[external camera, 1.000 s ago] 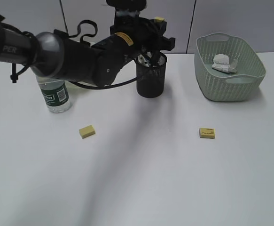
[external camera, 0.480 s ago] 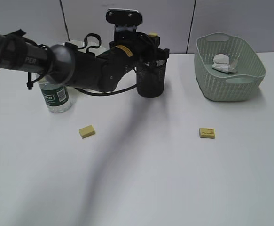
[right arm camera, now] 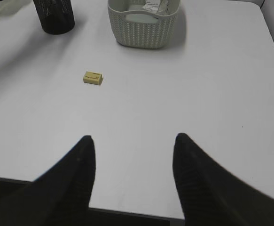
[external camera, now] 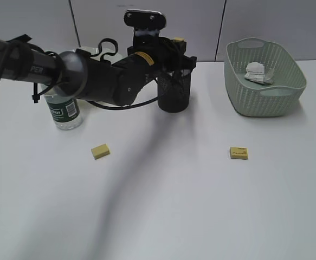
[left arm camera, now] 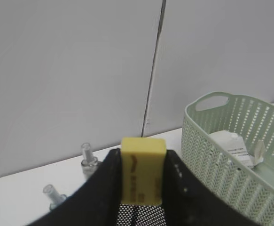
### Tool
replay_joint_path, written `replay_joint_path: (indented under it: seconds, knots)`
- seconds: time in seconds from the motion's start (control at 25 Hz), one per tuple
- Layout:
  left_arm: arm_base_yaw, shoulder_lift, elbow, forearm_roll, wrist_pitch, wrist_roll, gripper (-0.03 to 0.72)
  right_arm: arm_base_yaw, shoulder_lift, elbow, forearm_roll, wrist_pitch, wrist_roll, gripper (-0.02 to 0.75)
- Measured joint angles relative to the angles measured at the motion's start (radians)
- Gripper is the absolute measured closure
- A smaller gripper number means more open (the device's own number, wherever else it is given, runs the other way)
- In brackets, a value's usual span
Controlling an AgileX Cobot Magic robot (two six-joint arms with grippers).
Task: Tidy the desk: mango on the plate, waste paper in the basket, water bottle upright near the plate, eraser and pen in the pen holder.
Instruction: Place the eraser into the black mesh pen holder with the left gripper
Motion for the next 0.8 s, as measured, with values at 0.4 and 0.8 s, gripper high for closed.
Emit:
replay_joint_path:
  seconds: [0.4, 0.8]
  knots:
    - [0.0, 0.0, -0.001, 0.033, 0.005, 0.0, 0.445, 0.0, 0.0, 0.0, 0.0, 0.0, 0.0, 0.311]
    - [0.0, 0.0, -0.001, 0.034, 0.0, 0.0, 0.33, 0.0, 0.0, 0.0, 0.0, 0.0, 0.0, 0.311]
